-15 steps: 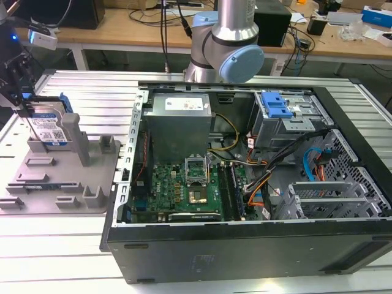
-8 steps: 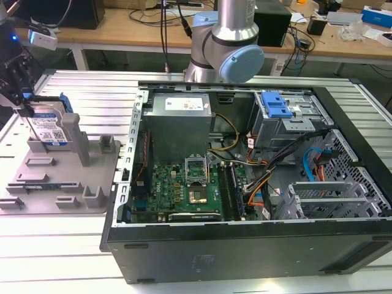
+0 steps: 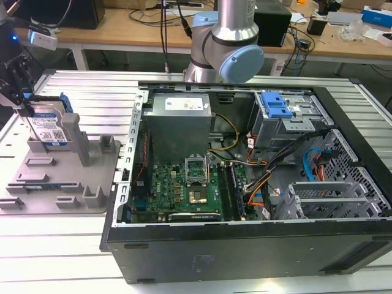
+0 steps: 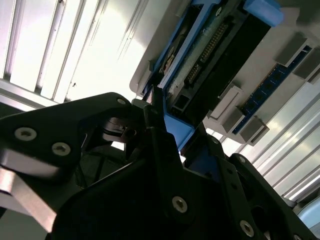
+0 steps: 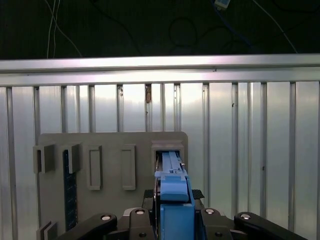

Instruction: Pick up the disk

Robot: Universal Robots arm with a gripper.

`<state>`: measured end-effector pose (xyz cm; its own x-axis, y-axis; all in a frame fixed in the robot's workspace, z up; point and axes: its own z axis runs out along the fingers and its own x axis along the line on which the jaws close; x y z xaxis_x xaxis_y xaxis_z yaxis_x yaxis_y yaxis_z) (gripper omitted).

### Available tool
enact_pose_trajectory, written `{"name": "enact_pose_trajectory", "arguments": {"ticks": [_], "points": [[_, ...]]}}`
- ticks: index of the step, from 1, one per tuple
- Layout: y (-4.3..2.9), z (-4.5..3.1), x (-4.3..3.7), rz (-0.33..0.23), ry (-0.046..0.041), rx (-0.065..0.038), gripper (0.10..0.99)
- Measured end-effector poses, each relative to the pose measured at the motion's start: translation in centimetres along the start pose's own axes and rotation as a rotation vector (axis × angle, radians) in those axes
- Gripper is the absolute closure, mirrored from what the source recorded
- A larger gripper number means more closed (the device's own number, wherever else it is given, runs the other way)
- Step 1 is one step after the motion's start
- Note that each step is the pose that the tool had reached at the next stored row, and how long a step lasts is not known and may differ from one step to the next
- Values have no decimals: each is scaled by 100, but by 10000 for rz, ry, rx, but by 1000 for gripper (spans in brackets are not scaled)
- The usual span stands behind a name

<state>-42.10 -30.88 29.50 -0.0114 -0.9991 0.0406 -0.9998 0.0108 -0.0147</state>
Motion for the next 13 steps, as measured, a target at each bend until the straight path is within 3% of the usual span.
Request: {"name": "enact_pose_trajectory", "arguments": {"ticks": [8,13], "points": [[0,0,6,0,-6,2,722],[-1,-49,8,0,-10,0,722]]}}
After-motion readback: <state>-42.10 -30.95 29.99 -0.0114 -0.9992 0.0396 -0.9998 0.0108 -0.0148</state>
